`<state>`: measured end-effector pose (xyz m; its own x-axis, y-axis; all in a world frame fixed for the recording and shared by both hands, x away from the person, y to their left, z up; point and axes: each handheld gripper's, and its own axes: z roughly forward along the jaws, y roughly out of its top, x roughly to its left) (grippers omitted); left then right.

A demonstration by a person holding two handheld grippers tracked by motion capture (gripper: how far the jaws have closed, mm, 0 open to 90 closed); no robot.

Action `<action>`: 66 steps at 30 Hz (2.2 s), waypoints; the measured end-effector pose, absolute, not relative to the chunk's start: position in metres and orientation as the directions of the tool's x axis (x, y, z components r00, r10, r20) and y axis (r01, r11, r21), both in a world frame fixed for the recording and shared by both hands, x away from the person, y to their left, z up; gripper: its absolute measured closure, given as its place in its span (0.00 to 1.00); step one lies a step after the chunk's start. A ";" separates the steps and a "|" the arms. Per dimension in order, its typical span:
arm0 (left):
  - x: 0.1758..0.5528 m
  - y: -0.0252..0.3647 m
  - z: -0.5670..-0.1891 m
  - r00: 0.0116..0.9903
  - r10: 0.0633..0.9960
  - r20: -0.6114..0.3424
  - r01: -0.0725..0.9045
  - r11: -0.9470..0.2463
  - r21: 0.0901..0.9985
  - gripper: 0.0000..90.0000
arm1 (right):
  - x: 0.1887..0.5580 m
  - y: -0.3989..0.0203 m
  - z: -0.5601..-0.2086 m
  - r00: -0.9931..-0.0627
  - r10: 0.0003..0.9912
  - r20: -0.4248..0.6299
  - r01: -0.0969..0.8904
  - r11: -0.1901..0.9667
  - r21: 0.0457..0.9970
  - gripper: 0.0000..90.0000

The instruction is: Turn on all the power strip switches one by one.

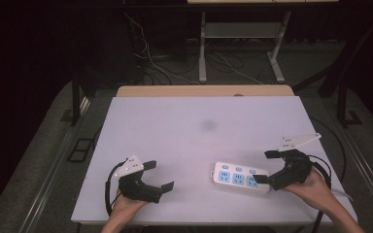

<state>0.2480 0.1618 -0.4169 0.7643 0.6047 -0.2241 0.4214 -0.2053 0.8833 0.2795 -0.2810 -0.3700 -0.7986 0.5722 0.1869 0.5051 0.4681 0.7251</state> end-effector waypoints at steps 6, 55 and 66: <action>0.248 0.161 -0.418 0.765 0.603 -0.225 0.422 -0.206 0.883 0.00 | 0.292 -0.283 -0.373 -0.795 0.570 0.207 0.522 0.469 0.713 0.01; 0.250 0.161 -0.420 0.760 0.612 -0.220 0.424 -0.209 0.881 0.00 | 0.326 -0.277 -0.394 -0.830 0.503 0.241 0.542 0.623 0.564 0.98; 0.250 0.162 -0.419 0.760 0.612 -0.218 0.422 -0.209 0.882 0.00 | 0.325 -0.274 -0.404 -0.833 0.496 0.244 0.540 0.636 0.552 1.00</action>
